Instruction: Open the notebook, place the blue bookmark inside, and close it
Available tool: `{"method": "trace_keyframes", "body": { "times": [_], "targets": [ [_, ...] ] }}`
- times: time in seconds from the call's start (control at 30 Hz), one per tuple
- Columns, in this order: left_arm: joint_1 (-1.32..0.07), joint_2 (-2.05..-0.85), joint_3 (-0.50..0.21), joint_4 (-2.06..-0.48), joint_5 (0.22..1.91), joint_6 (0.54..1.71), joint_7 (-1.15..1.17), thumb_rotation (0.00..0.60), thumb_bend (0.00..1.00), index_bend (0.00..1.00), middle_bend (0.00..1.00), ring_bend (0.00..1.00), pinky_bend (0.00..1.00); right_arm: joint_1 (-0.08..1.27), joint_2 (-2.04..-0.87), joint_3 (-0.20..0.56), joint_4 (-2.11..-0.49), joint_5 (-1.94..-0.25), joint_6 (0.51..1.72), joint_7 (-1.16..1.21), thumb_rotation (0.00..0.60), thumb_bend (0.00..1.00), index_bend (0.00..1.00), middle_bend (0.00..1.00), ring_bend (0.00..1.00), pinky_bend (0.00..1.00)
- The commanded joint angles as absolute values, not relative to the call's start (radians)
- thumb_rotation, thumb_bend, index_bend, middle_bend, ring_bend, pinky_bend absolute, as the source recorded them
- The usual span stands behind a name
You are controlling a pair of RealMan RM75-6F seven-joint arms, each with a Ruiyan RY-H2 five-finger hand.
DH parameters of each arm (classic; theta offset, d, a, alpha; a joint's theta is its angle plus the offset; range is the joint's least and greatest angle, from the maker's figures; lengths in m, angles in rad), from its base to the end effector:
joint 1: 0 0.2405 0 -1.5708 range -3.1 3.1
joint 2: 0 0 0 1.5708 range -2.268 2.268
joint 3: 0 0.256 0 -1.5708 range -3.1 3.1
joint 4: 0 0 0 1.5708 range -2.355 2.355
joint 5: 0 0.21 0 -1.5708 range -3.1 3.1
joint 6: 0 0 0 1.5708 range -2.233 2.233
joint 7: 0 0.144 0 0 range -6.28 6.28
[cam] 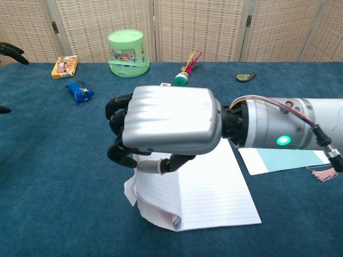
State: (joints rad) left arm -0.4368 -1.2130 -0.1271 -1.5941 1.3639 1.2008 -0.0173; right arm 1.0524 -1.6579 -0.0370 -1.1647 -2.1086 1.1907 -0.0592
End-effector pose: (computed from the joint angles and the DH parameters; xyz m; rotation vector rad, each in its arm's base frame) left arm -0.2437 0.2943 0.1092 -1.5828 -0.9815 -1.0451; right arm -0.0438 -0.2884 -0.0574 2.5476 0.3207 1.3835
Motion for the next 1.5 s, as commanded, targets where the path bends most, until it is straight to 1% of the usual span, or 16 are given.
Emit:
{"method": "trace_keyframes", "body": {
  "times": [0.03, 0.43, 0.8, 0.97, 1.17, 1.23, 1.27, 1.3, 1.33, 1.37, 1.5],
  "targets": [
    [-0.437, -1.213, -0.127, -1.592, 1.362, 1.199, -0.018, 0.600, 0.13, 0.22, 0.09, 0.06, 0.15, 1.078, -1.702, -0.026, -1.114, -2.097, 1.197, -0.019, 0.600, 0.46, 0.89, 0.60, 0.42, 0.25],
    [-0.430, -1.211, -0.125, -1.584, 1.359, 1.199, -0.026, 0.600, 0.13, 0.22, 0.09, 0.06, 0.15, 1.141, -1.816, -0.036, -0.976, -2.060, 1.149, 0.046, 0.600, 0.40, 0.89, 0.56, 0.41, 0.28],
    [-0.425, -1.212, -0.125, -1.576, 1.357, 1.198, -0.031, 0.600, 0.13, 0.22, 0.09, 0.06, 0.15, 1.185, -1.886, -0.028, -0.865, -2.012, 1.121, 0.074, 0.600, 0.39, 0.89, 0.56, 0.41, 0.28],
    [-0.423, -1.212, -0.125, -1.574, 1.357, 1.199, -0.034, 0.600, 0.13, 0.22, 0.09, 0.06, 0.15, 1.203, -1.915, -0.030, -0.824, -1.993, 1.103, 0.079, 0.600, 0.32, 0.88, 0.53, 0.39, 0.28],
    [-0.419, -1.211, -0.124, -1.569, 1.357, 1.199, -0.039, 0.600, 0.13, 0.22, 0.09, 0.06, 0.15, 1.213, -1.931, -0.041, -0.791, -1.971, 1.074, 0.068, 0.600, 0.29, 0.85, 0.51, 0.37, 0.28],
    [-0.419, -1.212, -0.124, -1.568, 1.357, 1.200, -0.040, 0.600, 0.13, 0.22, 0.09, 0.06, 0.15, 1.211, -1.934, -0.038, -0.788, -1.960, 1.074, 0.064, 0.600, 0.22, 0.78, 0.47, 0.35, 0.28],
    [-0.419, -1.212, -0.124, -1.567, 1.358, 1.200, -0.041, 0.600, 0.13, 0.22, 0.09, 0.06, 0.15, 1.209, -1.937, -0.033, -0.786, -1.952, 1.078, 0.061, 0.600, 0.17, 0.72, 0.45, 0.33, 0.28],
    [-0.419, -1.212, -0.124, -1.566, 1.358, 1.199, -0.040, 0.600, 0.13, 0.22, 0.09, 0.06, 0.15, 1.208, -1.940, -0.029, -0.785, -1.944, 1.078, 0.060, 0.600, 0.15, 0.68, 0.43, 0.32, 0.28],
    [-0.419, -1.212, -0.124, -1.566, 1.357, 1.198, -0.040, 0.600, 0.13, 0.22, 0.09, 0.06, 0.15, 1.208, -1.942, -0.023, -0.784, -1.935, 1.075, 0.056, 0.600, 0.11, 0.61, 0.40, 0.30, 0.28],
    [-0.419, -1.212, -0.124, -1.566, 1.357, 1.198, -0.040, 0.600, 0.13, 0.22, 0.09, 0.06, 0.15, 1.207, -1.945, -0.013, -0.783, -1.924, 1.077, 0.044, 0.600, 0.08, 0.52, 0.37, 0.27, 0.27],
    [-0.419, -1.210, -0.126, -1.567, 1.357, 1.200, -0.040, 0.600, 0.13, 0.22, 0.09, 0.06, 0.15, 1.196, -1.950, 0.013, -0.799, -1.884, 1.079, 0.020, 0.600, 0.02, 0.24, 0.25, 0.19, 0.24]
  ]
}}
